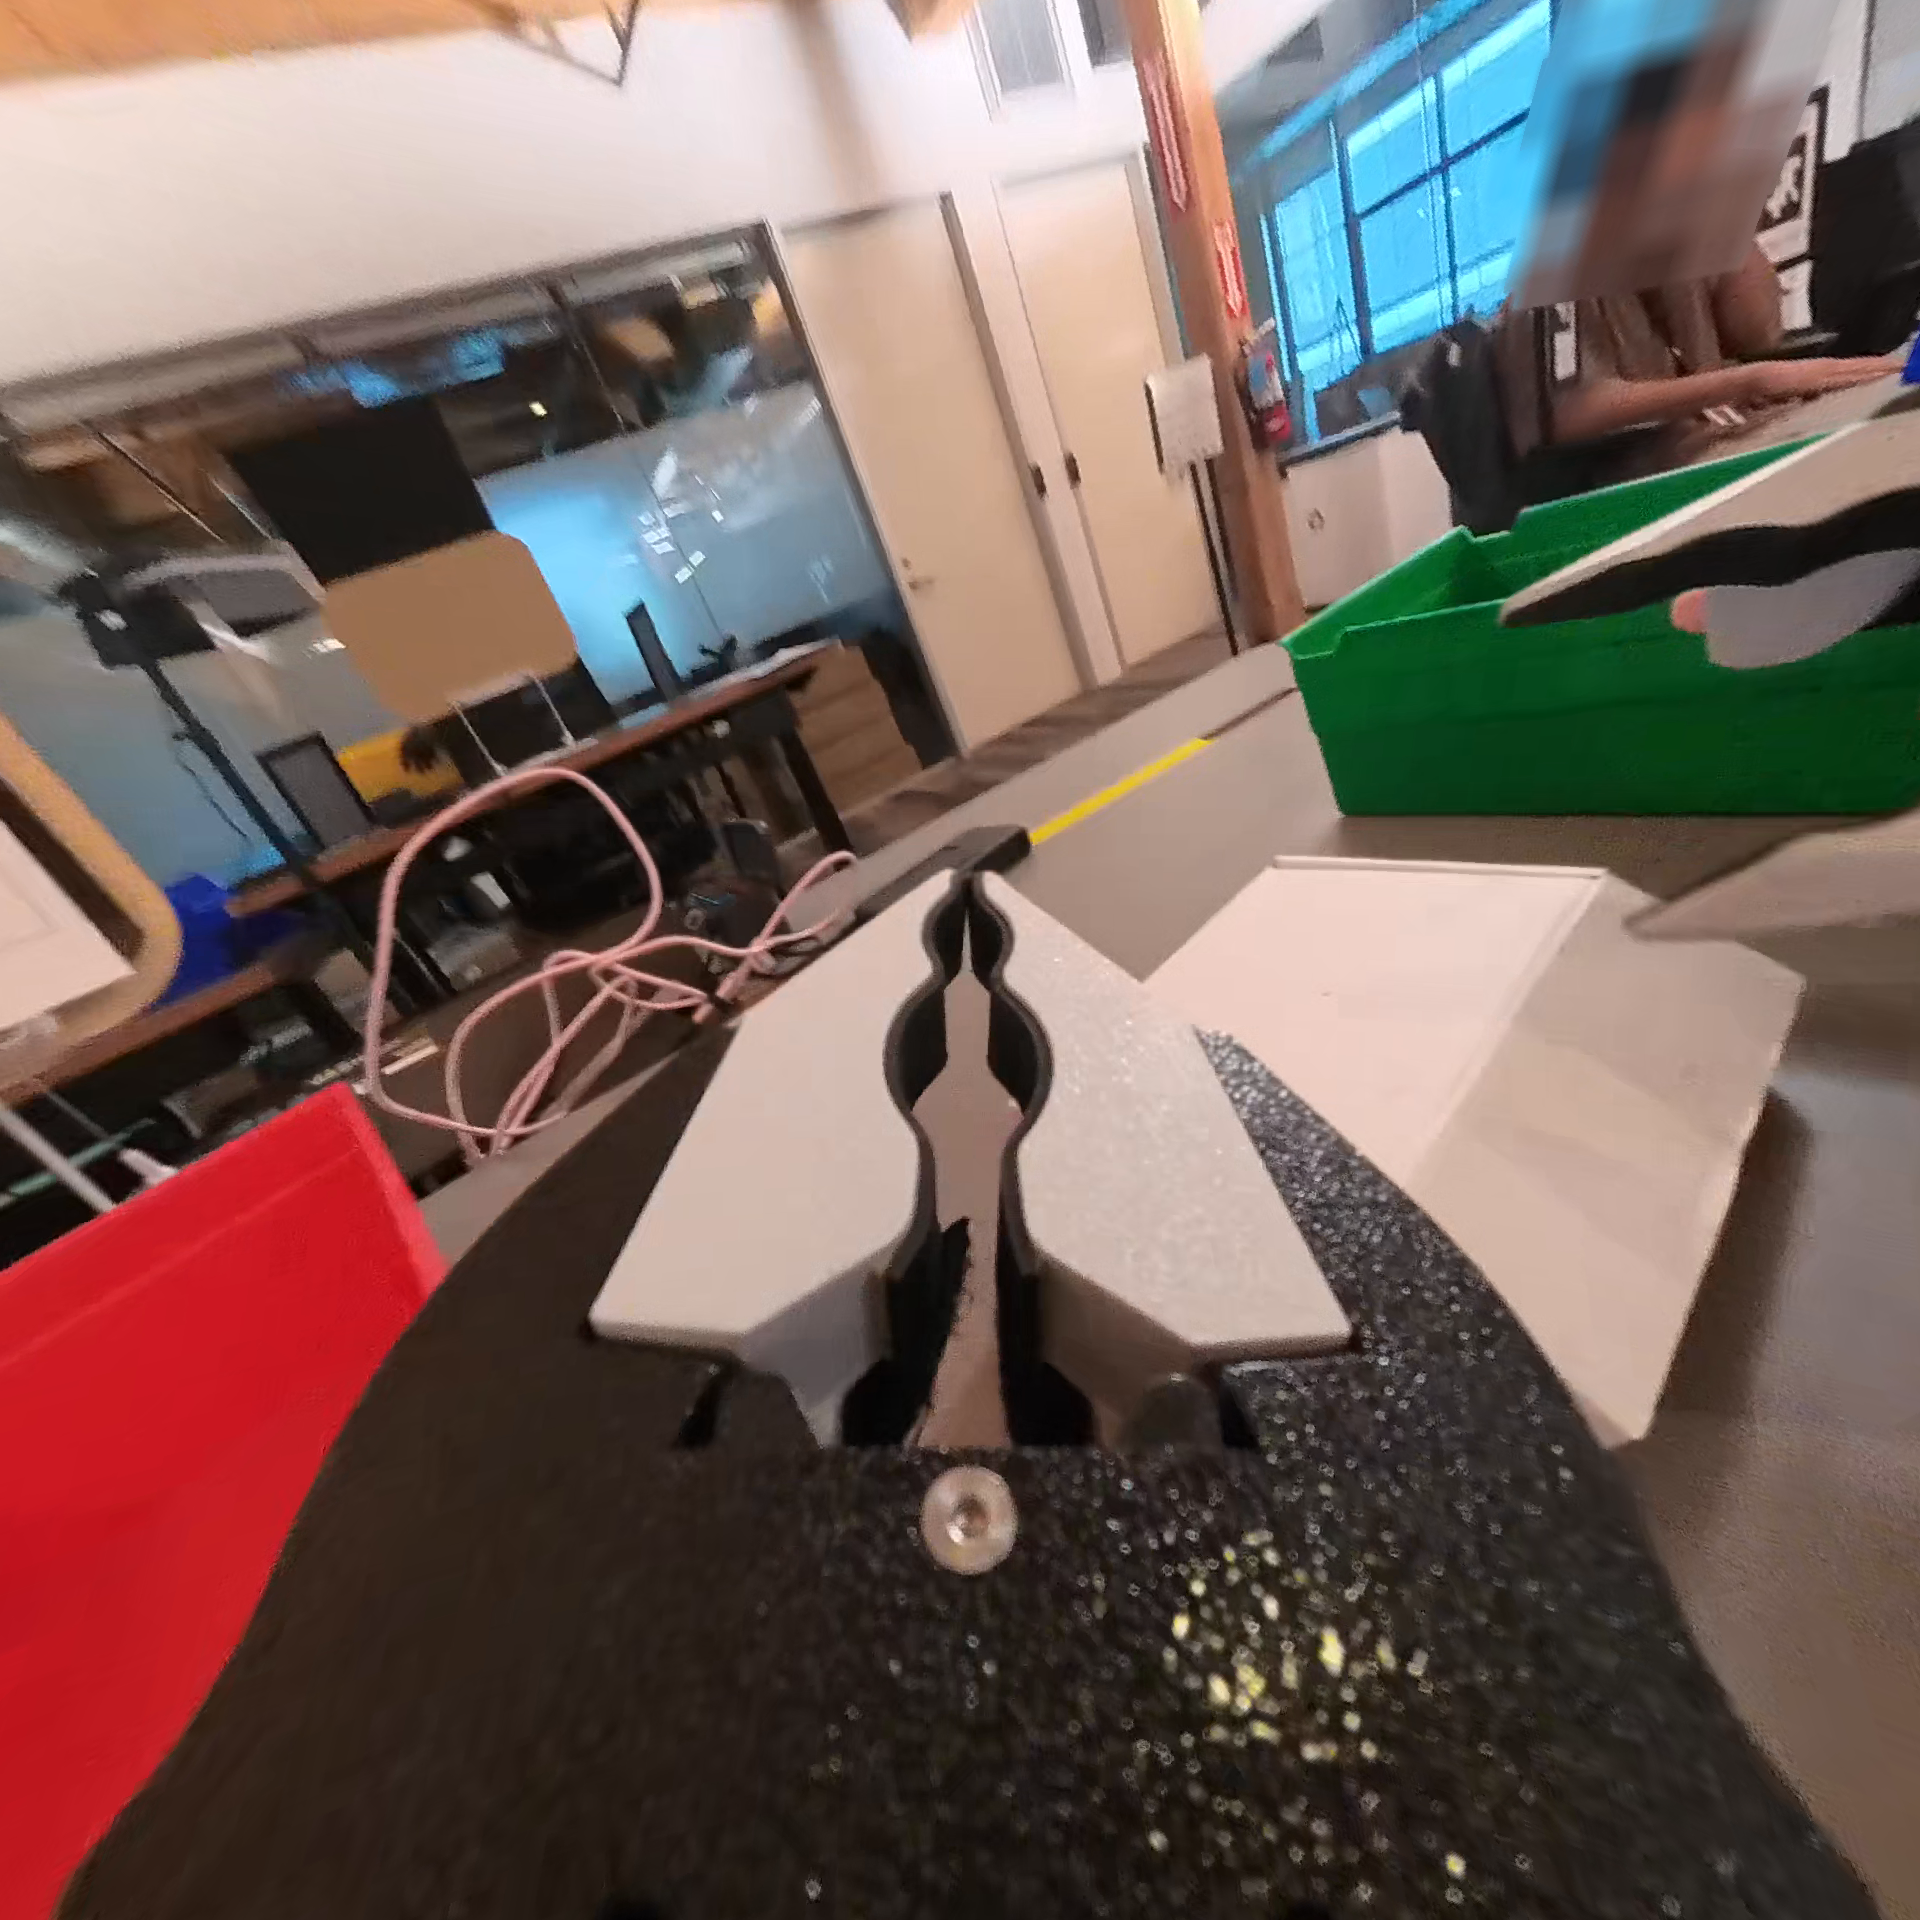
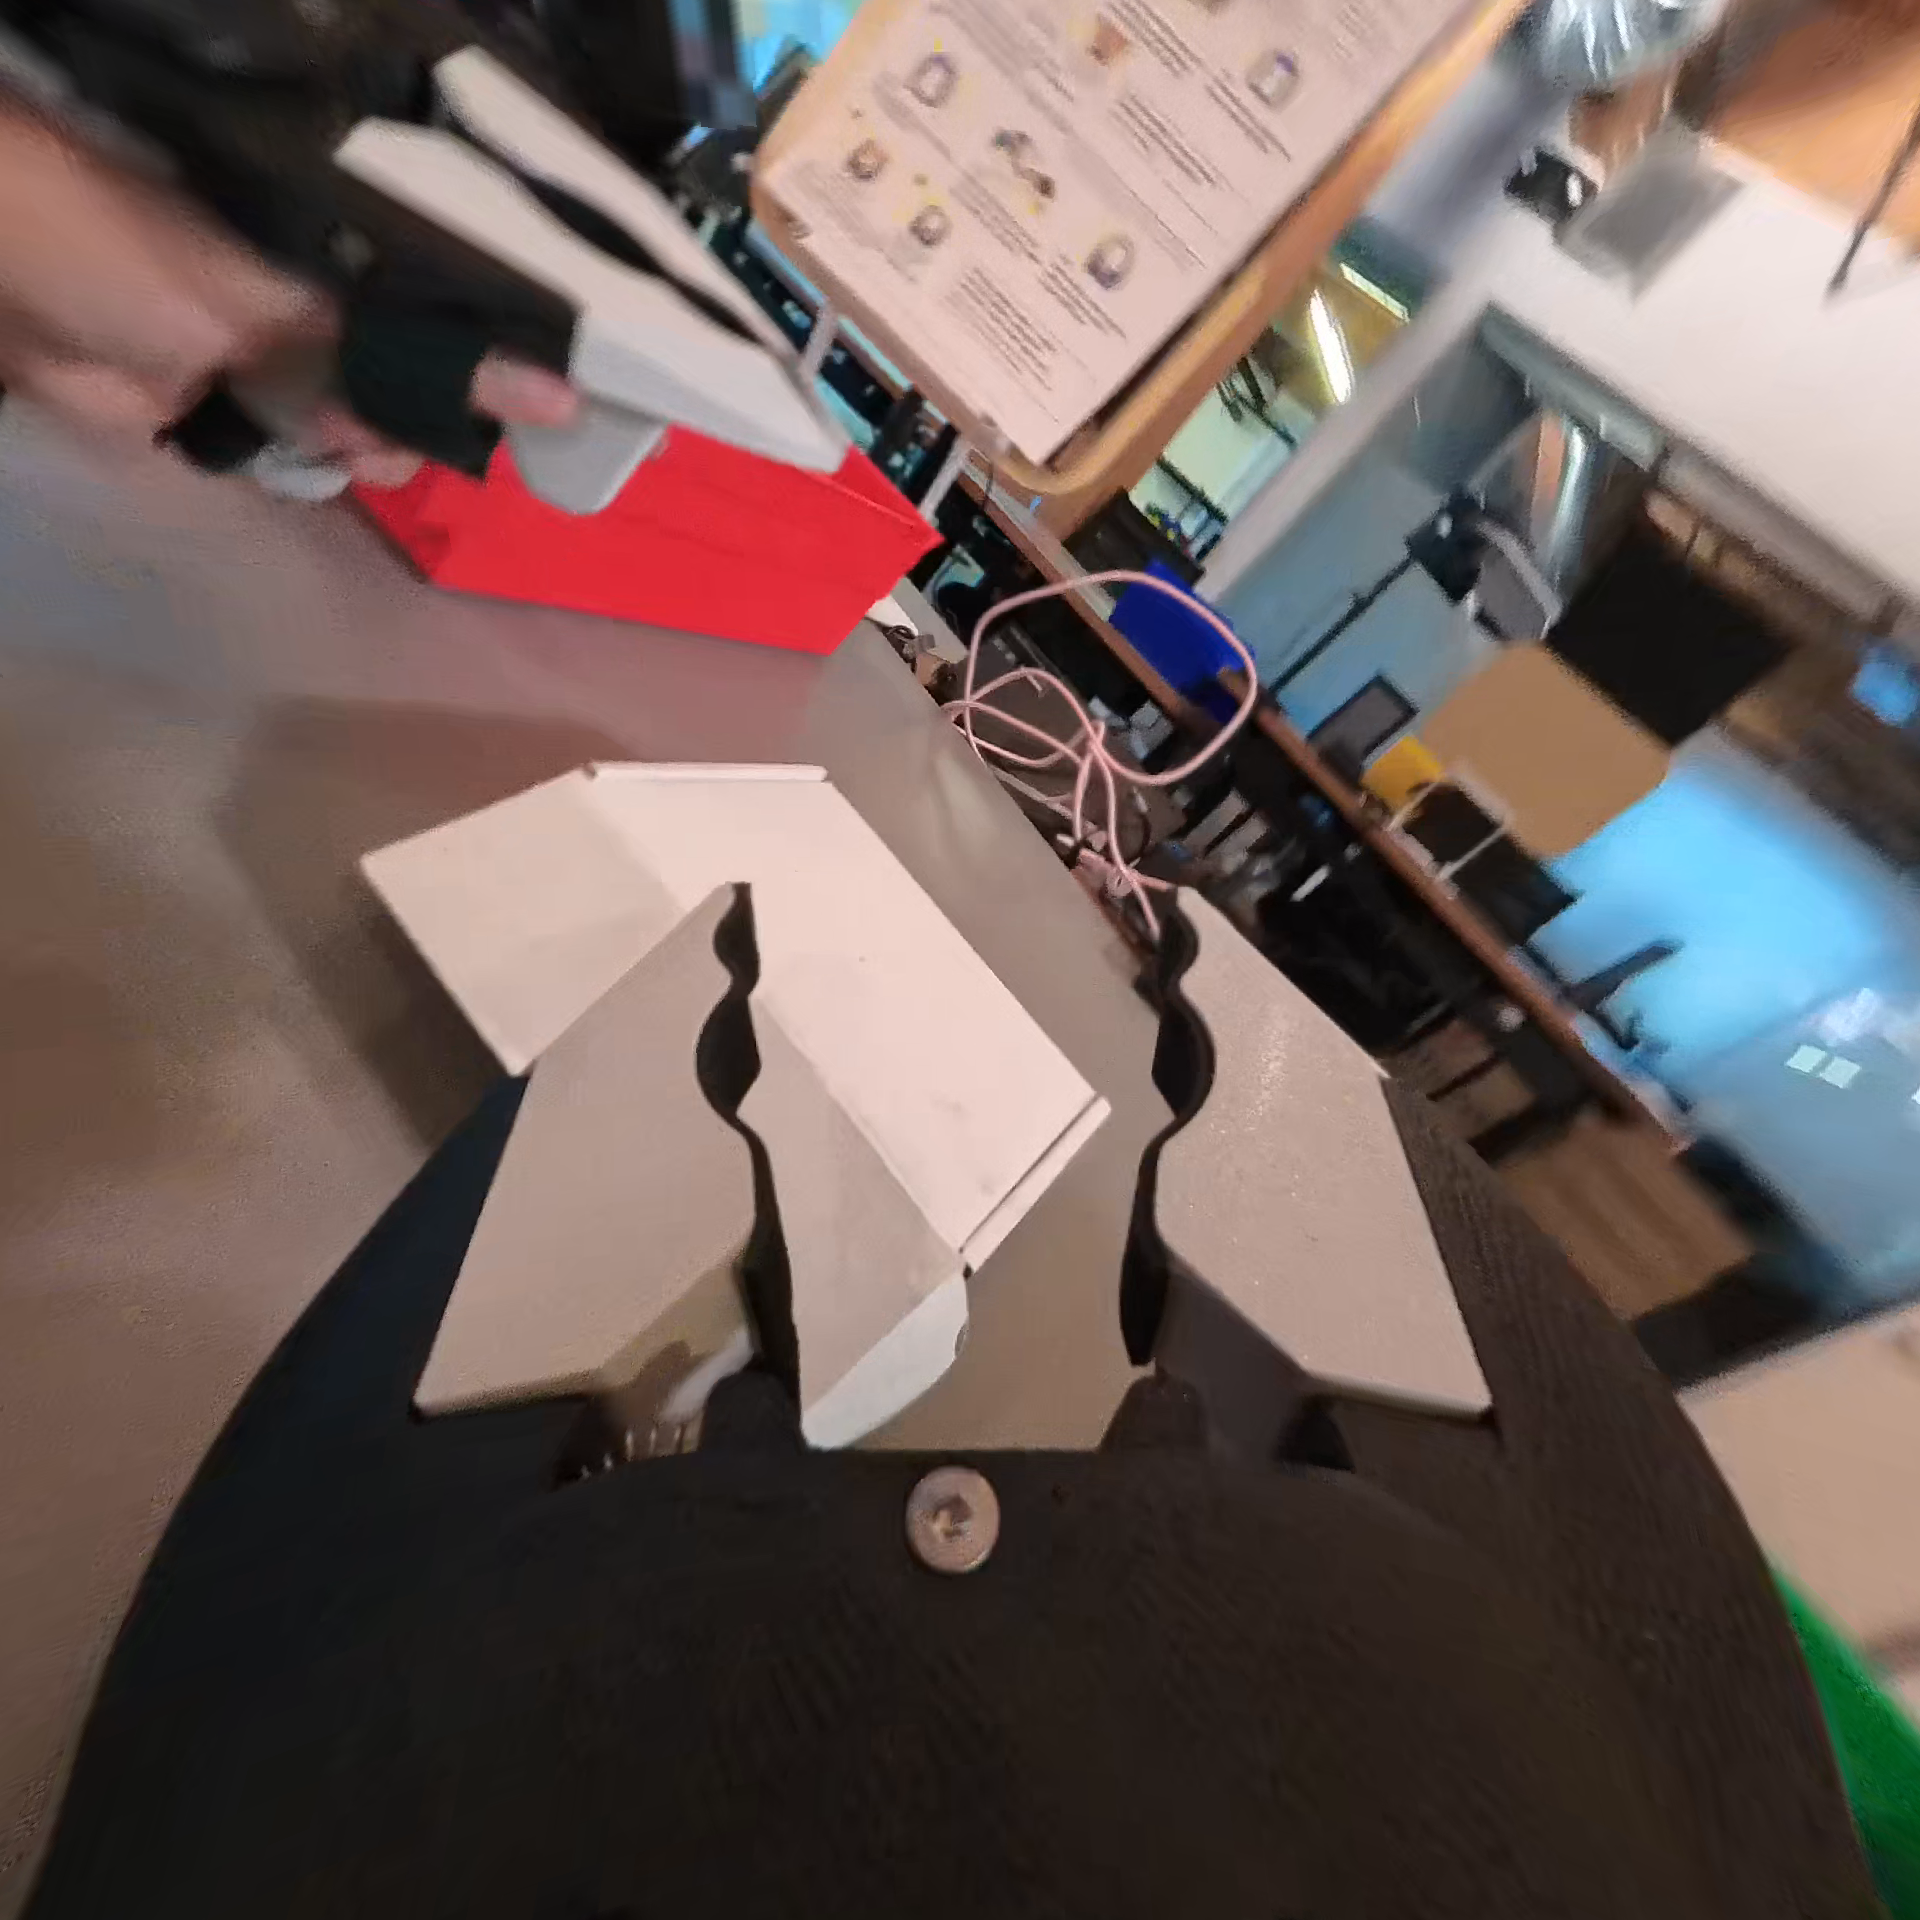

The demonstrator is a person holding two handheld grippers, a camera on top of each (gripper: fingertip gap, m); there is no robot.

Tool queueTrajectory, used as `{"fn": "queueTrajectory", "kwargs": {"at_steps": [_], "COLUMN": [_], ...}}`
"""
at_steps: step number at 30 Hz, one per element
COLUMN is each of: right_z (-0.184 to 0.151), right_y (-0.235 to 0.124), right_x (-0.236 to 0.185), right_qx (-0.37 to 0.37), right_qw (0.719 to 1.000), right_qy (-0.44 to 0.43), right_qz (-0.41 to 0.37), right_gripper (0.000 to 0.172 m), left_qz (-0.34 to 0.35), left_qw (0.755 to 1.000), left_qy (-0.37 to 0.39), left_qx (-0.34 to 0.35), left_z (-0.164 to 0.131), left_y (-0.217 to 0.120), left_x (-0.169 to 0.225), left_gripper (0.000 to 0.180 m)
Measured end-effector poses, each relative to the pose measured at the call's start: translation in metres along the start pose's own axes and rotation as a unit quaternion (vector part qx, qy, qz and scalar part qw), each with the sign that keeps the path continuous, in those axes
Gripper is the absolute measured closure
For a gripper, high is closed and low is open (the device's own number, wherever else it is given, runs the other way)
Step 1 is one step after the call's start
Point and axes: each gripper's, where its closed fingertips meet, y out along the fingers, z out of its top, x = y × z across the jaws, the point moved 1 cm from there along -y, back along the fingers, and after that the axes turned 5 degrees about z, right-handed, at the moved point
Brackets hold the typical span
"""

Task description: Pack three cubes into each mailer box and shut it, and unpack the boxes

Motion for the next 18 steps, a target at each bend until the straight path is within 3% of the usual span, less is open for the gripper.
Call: {"fn": "queueTrajectory", "kwargs": {"at_steps": [4,6,9,14,18], "right_z": [0.006,-0.003,-0.021,-0.03,-0.021], "right_y": [0.004,0.011,0.021,0.028,0.025], "right_x": [-0.038,-0.052,-0.063,-0.073,-0.08], "right_qx": [0.001,-0.031,-0.084,-0.115,-0.093], "right_qw": [0.989,0.981,0.972,0.956,0.955], "right_qy": [-0.142,-0.18,-0.201,-0.255,-0.264], "right_qz": [0.044,0.065,0.091,0.093,0.1], "right_gripper": [0.092,0.089,0.088,0.105,0.107], "left_qz": [-0.031,-0.055,-0.052,-0.031,-0.048], "left_qw": [0.999,0.998,0.996,0.996,0.996], "left_qy": [-0.017,-0.038,-0.067,-0.079,-0.075], "left_qx": [0.015,0.012,0.003,-0.009,-0.014], "left_z": [-0.007,-0.01,-0.015,-0.02,-0.022], "left_y": [-0.011,-0.015,-0.017,-0.018,-0.017], "left_x": [0.008,0.014,0.007,-0.005,0.003], "left_gripper": [0.18,0.17,0.169,0.171,0.164]}}
